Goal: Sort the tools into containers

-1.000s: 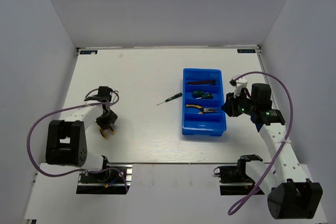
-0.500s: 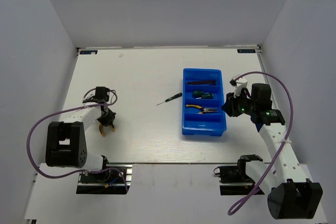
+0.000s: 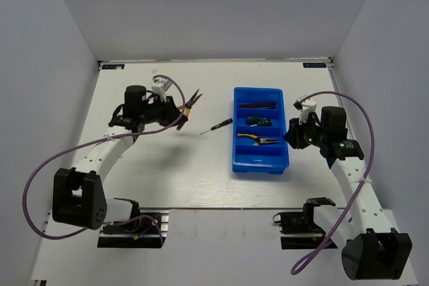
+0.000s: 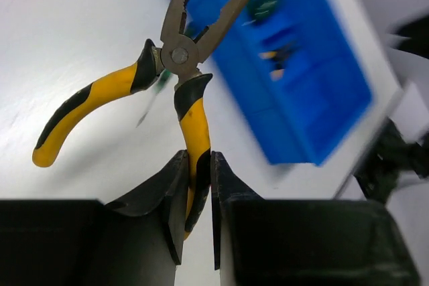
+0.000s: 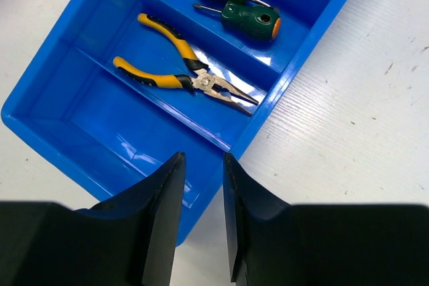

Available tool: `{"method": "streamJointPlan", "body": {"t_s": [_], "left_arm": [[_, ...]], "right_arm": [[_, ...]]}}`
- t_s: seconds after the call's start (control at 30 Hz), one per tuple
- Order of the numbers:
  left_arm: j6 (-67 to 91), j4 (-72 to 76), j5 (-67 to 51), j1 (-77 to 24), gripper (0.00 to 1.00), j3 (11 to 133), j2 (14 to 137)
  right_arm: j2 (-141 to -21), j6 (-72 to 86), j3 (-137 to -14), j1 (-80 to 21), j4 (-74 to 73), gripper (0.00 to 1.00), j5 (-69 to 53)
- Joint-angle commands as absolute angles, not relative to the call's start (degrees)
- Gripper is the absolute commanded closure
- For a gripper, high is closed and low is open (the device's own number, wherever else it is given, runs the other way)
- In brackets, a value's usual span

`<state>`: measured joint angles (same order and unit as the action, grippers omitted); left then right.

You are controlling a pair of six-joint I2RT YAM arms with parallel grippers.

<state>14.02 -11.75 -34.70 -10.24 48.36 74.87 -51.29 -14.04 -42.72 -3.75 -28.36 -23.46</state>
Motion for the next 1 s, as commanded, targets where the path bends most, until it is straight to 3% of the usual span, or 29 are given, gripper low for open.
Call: {"method": "streamJointPlan", "body": {"t_s": [0.0,0.1,0.27,0.37,0.4,0.5,0.67,0.97], "left_arm": [[3.16,-0.99,-58.3,-13.79,1.0,54.92,74.34],[3.69,-0.09,-67.81,-17.03,1.0,61.77,79.61],[-4.81,-10.49,-67.61,-24.6,1.0,75.13,87.79],[-12.21,-17.21,-51.9,-29.52,1.0,80.67,91.05],[-12.22,-17.23,-41.59,-30.4,1.0,80.68,91.58],[-12.83,-13.73,-27.4,-33.65,1.0,78.42,91.58],[-18.36,-8.09,-12.68,-40.51,1.0,74.89,90.17],[-27.33,-2.12,2.27,-51.75,1.0,72.34,94.31]], "right_arm": [[-50.89,-14.06,-44.03,-3.51,-26.11,0.64,-22.15],[-50.8,-13.97,-43.94,-3.52,-25.75,0.64,-21.54],[-50.89,-13.97,-43.59,-3.43,-25.4,0.64,-20.66],[-50.45,-14.06,-43.42,-3.43,-25.23,0.64,-19.17],[-50.36,-14.15,-43.33,-3.34,-24.96,0.64,-18.64],[-50.1,-12.66,-43.33,-3.43,-23.82,0.66,-13.72],[-50.01,-11.78,-42.98,-3.17,-22.59,0.69,-8.44],[-49.22,-10.99,-42.54,-3.16,-21.18,0.69,-3.08]]}}
